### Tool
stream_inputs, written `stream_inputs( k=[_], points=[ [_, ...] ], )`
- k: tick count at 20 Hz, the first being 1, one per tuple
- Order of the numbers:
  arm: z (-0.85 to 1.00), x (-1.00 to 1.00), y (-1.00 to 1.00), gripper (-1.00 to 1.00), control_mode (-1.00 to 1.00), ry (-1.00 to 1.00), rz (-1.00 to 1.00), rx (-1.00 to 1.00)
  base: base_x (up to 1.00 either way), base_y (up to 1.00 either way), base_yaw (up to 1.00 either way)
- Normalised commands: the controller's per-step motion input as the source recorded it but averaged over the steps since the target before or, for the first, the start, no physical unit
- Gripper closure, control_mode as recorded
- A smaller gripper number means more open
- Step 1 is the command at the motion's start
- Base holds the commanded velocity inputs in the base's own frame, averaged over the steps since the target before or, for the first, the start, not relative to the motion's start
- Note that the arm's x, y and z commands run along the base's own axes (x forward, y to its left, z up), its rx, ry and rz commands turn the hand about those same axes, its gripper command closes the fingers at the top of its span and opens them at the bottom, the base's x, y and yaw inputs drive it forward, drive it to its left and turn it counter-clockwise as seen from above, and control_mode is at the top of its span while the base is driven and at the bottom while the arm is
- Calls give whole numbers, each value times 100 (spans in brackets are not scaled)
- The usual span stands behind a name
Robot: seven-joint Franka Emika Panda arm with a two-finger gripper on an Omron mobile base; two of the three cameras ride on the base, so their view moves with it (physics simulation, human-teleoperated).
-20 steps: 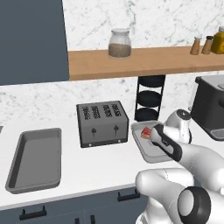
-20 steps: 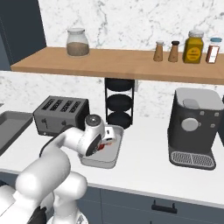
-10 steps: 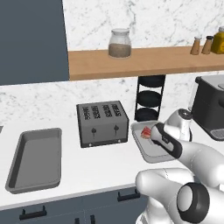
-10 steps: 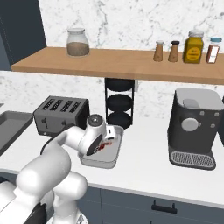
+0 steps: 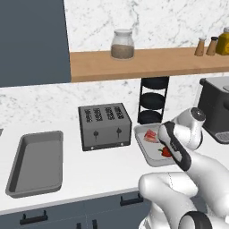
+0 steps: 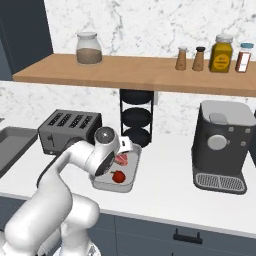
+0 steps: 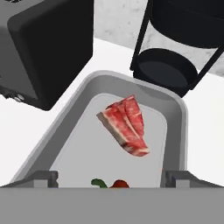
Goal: Place one bell pepper and one steak in each tupperware on the nearby counter, to pack two identical lunches.
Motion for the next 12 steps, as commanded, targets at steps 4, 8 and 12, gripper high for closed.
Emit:
stream_inputs(
  k=[4, 8, 12],
  points=[
    [37, -100, 14, -100, -100, -12, -1, 0, 0, 0, 0],
    [28, -100, 76, -100, -100, -14, -10, -5, 0, 0, 0],
    [47, -71, 99, -100, -100, -28, -9, -5, 0, 0, 0]
  ],
)
